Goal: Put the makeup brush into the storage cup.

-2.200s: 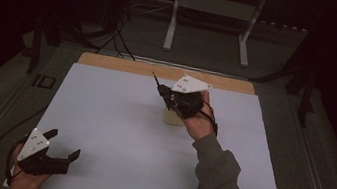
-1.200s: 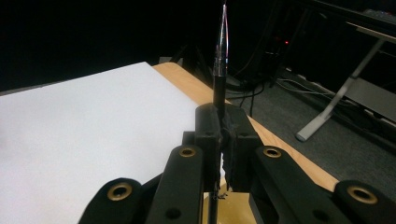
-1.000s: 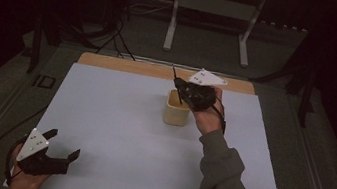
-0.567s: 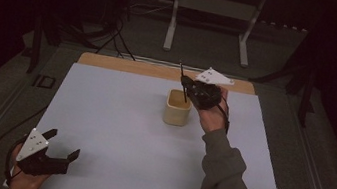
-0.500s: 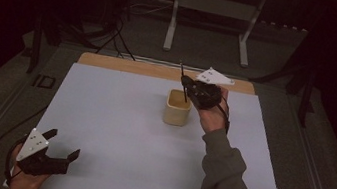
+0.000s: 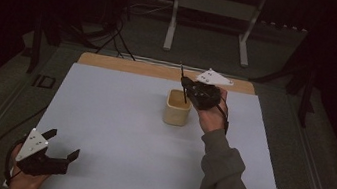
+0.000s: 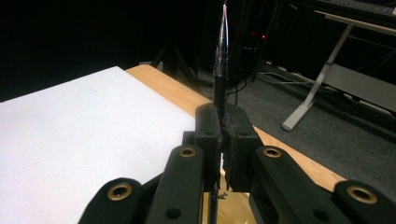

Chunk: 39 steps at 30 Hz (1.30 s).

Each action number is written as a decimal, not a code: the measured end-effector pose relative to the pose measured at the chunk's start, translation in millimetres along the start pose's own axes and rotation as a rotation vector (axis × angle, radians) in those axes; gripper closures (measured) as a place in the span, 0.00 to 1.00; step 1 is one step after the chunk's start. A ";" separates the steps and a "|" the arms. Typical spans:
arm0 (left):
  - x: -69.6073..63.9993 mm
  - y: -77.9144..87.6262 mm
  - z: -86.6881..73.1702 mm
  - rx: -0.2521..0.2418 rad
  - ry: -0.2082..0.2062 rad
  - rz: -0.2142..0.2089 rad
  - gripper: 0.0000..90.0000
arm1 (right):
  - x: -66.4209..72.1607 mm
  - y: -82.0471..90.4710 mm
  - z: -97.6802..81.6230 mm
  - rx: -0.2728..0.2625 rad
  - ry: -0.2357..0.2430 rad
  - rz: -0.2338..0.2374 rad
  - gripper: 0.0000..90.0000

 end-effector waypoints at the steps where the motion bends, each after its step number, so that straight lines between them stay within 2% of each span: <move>1: 0.0 0.0 0.0 -0.001 0.000 0.000 0.02 | -0.3 -0.7 -0.8 0.000 -0.001 -0.001 0.95; 10: 0.2 0.1 -0.2 0.000 0.001 0.002 0.02 | -5.0 -4.7 -15.3 0.019 -0.029 -0.007 0.95; 20: 0.2 0.2 -0.3 0.000 0.002 0.002 0.02 | -5.2 -6.6 -17.7 0.024 -0.032 -0.007 0.95; 37: 0.7 0.5 -0.5 0.001 0.005 0.007 0.02 | -5.4 -14.1 -37.7 0.093 -0.044 0.012 0.94; 38: 0.7 0.6 -0.4 0.001 0.004 0.007 0.02 | -4.4 -14.4 -38.3 0.097 -0.049 0.030 0.86; 39: 0.6 0.6 -0.3 0.000 0.004 0.006 0.02 | -2.5 -14.9 -38.6 0.099 -0.061 0.064 0.67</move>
Point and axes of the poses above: each handheld gripper's, and its own axes: y roughly backward along the jaws, z roughly out of its top, x roughly to its left, the point moved 8 cm from there along -y, roughly forward along the jaws
